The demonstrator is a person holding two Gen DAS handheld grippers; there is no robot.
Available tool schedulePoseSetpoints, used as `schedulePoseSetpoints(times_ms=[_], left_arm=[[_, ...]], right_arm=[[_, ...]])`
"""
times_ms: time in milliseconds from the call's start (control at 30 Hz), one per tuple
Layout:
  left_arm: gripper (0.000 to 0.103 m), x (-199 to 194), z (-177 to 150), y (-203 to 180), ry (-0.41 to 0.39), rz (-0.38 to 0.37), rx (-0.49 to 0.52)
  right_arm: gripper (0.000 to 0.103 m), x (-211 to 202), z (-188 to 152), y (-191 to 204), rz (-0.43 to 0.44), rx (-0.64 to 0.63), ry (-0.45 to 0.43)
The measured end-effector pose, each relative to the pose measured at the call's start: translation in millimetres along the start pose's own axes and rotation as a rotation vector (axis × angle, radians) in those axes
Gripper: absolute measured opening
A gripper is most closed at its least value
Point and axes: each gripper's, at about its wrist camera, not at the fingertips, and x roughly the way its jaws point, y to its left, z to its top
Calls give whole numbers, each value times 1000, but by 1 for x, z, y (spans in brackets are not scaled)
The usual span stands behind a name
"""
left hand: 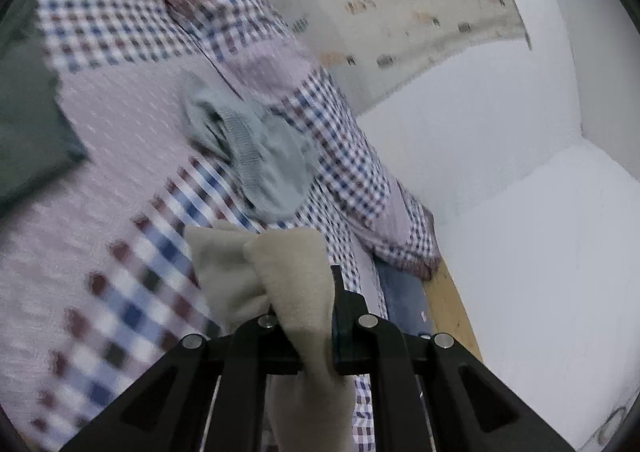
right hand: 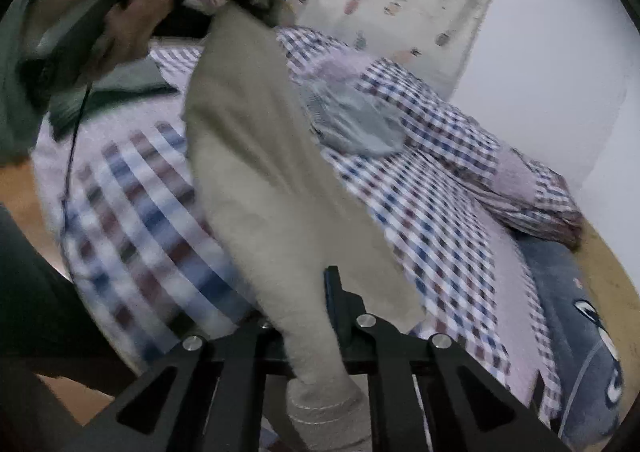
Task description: Fold clothes
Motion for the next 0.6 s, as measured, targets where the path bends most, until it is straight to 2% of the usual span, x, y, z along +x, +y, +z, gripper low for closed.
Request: schedulePoseSetpoints(times_ms=[200,333,433,600], left_arm=[[8,-90,63,6,-140,56,15],[8,-139,110,4,-221,110,25],[8,-159,140,2,-252,142,41],[8,-165,190,6,-257,204,57]], right_arm=[[7,-14,81,9,236,4,-104],[7,-7,138,16,376,20,-168],[6,0,177,24,441,26,-204],[6,13,234,34,482,19,-246]])
